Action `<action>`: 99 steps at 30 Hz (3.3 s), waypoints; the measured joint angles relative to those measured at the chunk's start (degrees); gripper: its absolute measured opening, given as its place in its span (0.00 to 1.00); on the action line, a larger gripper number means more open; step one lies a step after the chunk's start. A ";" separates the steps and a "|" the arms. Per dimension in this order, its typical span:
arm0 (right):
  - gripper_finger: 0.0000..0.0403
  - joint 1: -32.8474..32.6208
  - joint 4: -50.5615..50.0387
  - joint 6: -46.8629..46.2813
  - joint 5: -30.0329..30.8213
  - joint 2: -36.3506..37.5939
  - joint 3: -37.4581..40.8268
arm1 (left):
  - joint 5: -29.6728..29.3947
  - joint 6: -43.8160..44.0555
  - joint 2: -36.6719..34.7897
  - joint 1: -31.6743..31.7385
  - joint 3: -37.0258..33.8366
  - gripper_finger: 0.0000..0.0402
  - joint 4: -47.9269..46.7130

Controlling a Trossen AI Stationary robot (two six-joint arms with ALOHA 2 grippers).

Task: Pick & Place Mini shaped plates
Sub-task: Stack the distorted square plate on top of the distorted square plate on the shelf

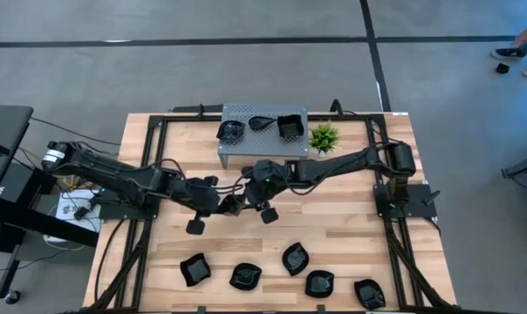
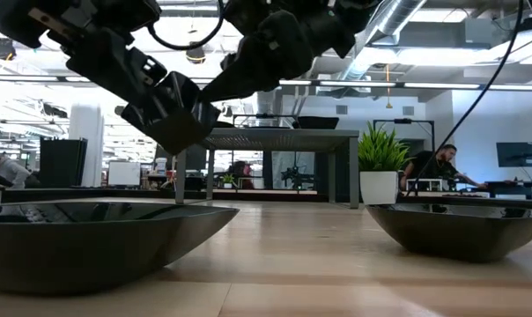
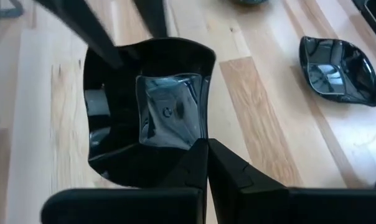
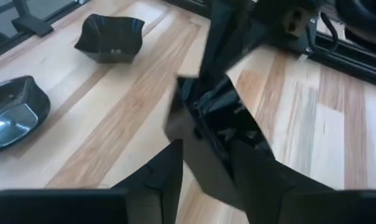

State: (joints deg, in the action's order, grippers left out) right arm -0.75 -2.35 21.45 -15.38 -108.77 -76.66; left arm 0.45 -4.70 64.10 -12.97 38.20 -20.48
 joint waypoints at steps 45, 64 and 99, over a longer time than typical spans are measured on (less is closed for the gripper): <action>0.01 -3.14 -19.90 -8.60 11.88 2.46 -4.65 | -12.82 -11.34 0.04 -0.17 -0.05 0.22 16.20; 0.00 -0.53 -50.88 -13.26 50.23 18.21 -12.13 | -12.78 -10.87 0.11 -0.17 -2.40 0.22 19.54; 0.16 15.13 -51.80 3.92 37.89 14.29 -12.00 | -12.59 -10.87 0.04 -0.17 -2.38 0.22 20.97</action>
State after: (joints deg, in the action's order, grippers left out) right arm 14.38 -54.16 25.38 22.52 -94.48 -88.66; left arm -12.14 -15.57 64.14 -13.14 35.81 0.49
